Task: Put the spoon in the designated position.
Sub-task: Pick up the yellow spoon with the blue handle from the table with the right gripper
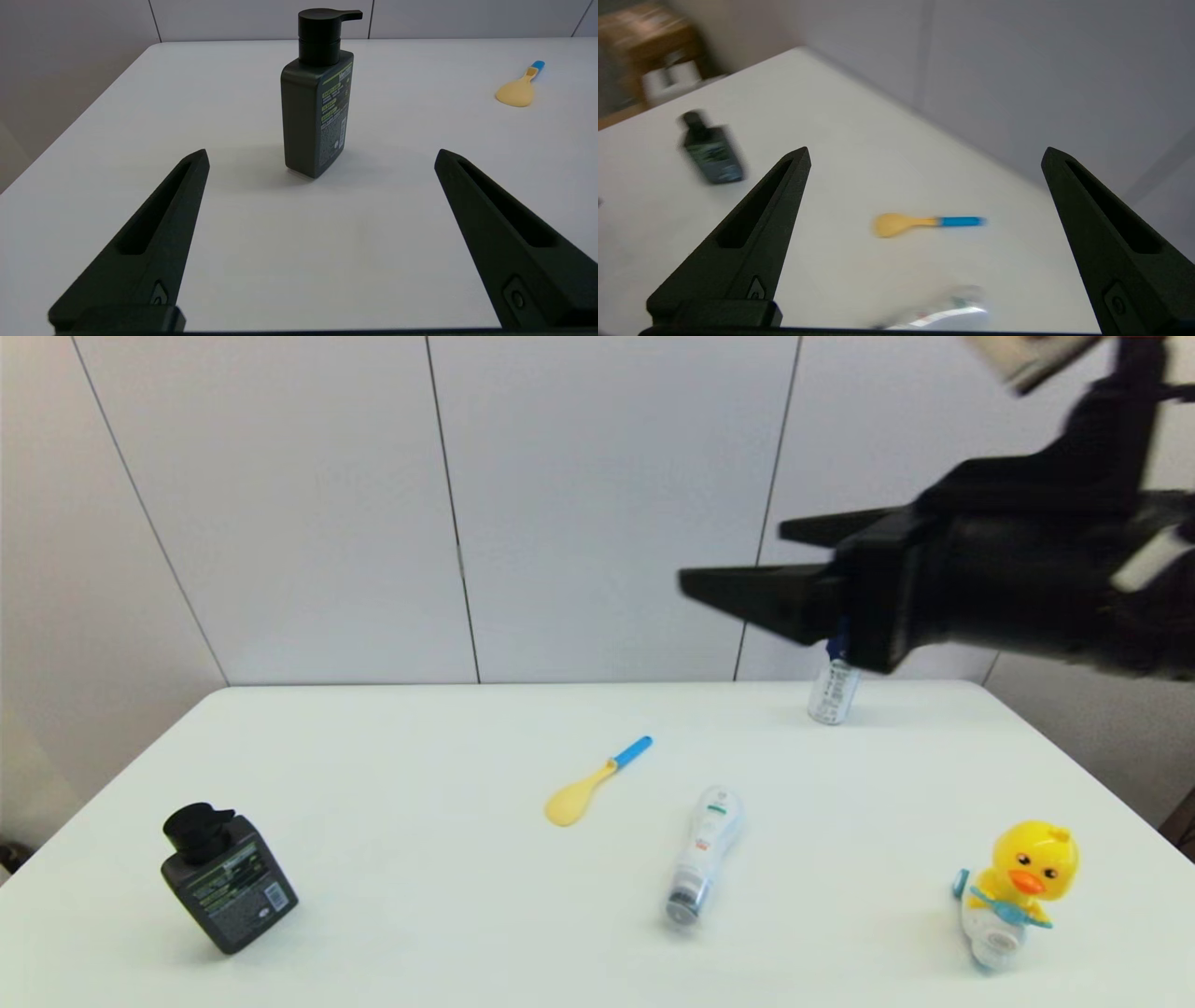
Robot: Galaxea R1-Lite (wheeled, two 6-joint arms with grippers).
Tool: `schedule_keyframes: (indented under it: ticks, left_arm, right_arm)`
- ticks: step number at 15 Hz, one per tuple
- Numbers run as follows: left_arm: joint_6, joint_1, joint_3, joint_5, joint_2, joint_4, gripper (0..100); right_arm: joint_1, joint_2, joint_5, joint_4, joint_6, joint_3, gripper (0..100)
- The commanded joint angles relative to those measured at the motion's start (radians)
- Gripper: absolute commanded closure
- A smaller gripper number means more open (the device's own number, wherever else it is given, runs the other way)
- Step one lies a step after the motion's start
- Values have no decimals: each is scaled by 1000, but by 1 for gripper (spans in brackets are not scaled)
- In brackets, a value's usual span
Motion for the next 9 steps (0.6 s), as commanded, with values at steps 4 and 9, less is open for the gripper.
schedule_keyframes:
  ticks: [4,9]
  left_arm:
    - [0,0,0,0,1,-1,0]
    - [0,0,0,0,1,-1,0]
  right_arm:
    - [216,477,-187,-8,195,-192,0]
    - [231,587,-477,-16,388,-189,0]
